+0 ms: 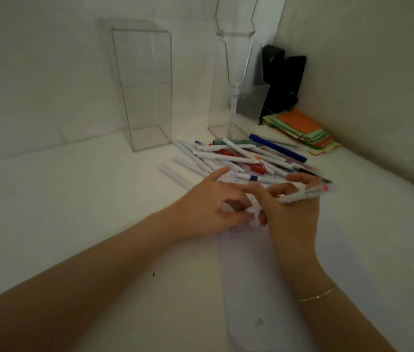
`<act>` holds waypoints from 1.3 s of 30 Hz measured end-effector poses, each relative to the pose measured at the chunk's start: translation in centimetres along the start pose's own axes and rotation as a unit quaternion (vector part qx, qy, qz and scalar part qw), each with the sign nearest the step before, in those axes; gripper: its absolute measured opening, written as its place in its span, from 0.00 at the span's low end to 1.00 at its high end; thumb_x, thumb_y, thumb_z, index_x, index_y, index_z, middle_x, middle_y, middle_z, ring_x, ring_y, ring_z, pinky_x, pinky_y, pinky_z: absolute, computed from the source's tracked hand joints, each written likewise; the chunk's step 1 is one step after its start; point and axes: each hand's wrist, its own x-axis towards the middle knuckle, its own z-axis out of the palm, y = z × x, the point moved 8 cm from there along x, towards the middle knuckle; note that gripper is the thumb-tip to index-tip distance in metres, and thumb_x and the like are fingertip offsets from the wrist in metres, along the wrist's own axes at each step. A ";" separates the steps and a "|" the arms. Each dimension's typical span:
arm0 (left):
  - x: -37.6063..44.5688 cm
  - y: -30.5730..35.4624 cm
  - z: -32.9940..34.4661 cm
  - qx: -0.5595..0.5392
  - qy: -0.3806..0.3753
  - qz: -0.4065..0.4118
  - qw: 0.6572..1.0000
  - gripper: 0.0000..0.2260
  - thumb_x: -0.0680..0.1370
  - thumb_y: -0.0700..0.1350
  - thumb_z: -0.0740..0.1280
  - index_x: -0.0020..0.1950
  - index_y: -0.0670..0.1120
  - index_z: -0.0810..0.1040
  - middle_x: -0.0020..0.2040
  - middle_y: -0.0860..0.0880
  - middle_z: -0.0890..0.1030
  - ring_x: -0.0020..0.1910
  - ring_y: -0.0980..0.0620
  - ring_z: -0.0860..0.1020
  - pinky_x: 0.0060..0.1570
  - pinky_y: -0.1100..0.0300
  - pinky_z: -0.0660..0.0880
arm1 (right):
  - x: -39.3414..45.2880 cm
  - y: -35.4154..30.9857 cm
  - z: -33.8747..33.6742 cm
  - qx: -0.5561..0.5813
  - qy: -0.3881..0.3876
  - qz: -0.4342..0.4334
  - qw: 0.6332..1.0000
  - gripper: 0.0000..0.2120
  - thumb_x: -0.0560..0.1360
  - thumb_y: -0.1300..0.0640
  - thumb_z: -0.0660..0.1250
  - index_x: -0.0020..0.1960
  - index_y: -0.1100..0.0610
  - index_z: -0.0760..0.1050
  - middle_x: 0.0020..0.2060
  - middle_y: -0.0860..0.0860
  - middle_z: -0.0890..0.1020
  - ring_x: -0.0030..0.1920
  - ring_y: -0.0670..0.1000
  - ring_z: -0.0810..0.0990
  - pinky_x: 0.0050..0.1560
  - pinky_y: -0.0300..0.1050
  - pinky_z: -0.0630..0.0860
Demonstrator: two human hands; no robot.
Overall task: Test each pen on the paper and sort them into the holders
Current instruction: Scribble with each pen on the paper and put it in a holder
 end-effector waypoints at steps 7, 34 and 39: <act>-0.1 -0.6 -0.1 -0.056 -0.007 -0.030 0.998 0.09 0.73 0.51 0.69 0.47 0.47 0.84 0.50 0.53 0.84 0.60 0.70 0.71 0.72 0.65 0.42 | 0.0 -1.5 -2.3 0.018 0.089 -0.085 0.992 0.23 0.74 0.63 0.69 0.63 0.50 0.64 0.35 0.55 0.80 0.29 0.50 0.80 0.33 0.40 0.78; -1.8 -9.1 -4.5 0.189 0.078 -0.217 0.955 0.15 0.81 0.46 0.56 0.66 0.54 0.73 0.69 0.58 0.70 0.72 0.61 0.60 0.71 0.54 0.41 | 18.7 -7.2 11.1 -0.263 -0.046 -0.103 0.958 0.15 0.81 0.63 0.50 0.66 0.65 0.63 0.48 0.59 0.75 0.42 0.56 0.73 0.42 0.48 0.69; -1.7 -9.1 -4.4 0.191 0.079 -0.214 0.955 0.16 0.80 0.45 0.57 0.67 0.54 0.72 0.70 0.57 0.69 0.72 0.62 0.60 0.72 0.54 0.41 | 19.3 -5.3 12.1 -0.429 -0.077 -0.098 0.895 0.10 0.78 0.58 0.52 0.41 0.59 0.69 0.32 0.50 0.66 0.40 0.54 0.69 0.49 0.48 0.62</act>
